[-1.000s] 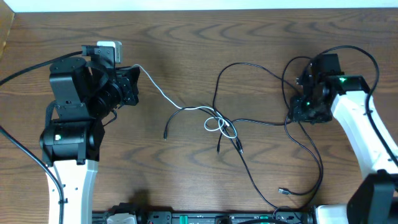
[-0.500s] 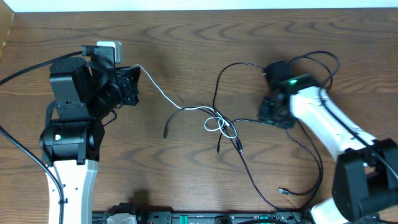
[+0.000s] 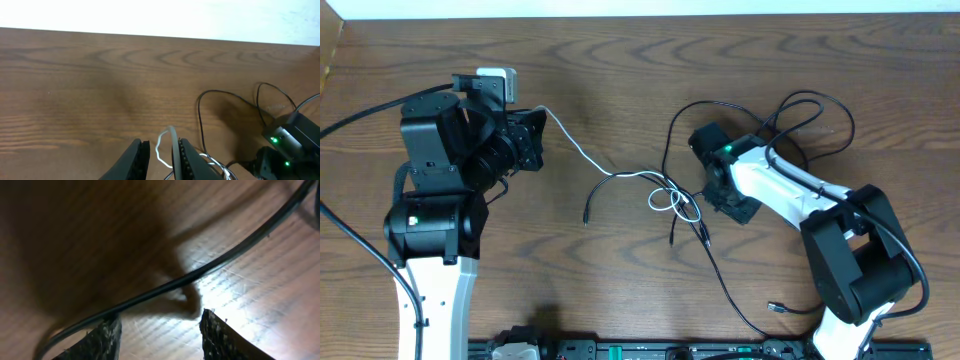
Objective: Untangle cables
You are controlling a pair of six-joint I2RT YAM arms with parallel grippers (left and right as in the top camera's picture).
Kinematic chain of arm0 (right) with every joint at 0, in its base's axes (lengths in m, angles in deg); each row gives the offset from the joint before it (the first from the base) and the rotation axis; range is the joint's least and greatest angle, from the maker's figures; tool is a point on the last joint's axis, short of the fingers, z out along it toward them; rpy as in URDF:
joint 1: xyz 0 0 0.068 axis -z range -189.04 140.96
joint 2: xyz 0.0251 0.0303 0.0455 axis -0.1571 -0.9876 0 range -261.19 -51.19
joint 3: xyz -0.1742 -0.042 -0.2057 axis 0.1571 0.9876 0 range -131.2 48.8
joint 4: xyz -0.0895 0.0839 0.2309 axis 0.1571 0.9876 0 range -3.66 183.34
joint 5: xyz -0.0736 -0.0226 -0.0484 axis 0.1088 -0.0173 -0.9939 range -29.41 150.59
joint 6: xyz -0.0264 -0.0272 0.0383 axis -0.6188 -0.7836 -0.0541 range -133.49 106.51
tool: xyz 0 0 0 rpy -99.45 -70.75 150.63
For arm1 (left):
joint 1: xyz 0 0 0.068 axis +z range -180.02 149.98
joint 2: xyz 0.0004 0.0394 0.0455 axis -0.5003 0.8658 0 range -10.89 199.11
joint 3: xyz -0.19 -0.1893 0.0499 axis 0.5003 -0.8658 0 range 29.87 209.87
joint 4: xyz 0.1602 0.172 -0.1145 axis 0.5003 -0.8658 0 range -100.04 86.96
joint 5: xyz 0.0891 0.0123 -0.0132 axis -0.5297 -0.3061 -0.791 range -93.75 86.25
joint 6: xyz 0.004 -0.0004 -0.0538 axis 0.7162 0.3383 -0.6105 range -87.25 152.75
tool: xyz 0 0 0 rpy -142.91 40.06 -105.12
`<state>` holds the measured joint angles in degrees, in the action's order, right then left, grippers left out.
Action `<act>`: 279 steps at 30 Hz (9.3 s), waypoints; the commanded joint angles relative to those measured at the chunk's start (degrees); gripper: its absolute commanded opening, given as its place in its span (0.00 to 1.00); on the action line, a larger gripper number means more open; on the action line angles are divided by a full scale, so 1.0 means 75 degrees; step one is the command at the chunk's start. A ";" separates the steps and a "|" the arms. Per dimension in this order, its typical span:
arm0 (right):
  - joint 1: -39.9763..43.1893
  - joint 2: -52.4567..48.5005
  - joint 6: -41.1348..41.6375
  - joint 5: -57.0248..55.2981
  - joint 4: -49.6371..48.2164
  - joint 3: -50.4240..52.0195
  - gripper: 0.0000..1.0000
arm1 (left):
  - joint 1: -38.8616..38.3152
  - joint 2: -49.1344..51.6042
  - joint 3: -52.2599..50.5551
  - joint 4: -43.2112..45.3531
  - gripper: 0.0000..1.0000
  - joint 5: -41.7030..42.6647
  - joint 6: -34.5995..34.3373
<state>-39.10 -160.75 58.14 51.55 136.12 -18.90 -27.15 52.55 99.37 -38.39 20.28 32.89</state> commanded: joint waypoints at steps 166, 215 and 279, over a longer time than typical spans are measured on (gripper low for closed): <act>0.1259 -0.0423 -0.2693 -0.1116 -0.1445 -0.0201 0.52 | -0.0017 0.0554 -0.0009 0.0321 0.24 0.1915 0.0554; 0.6301 0.3325 -0.5729 -0.0192 0.3689 -0.9448 0.01 | -0.0017 0.0560 -0.0009 0.0146 0.24 0.1915 0.0557; 0.1714 -0.1781 -0.0239 -0.1725 0.5470 -0.6496 0.83 | -0.0015 0.0557 -0.0009 -0.0070 0.24 0.1912 0.0723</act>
<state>-26.36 -174.78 50.49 41.61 177.14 -69.26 -27.15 56.75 99.37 -38.83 33.68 37.33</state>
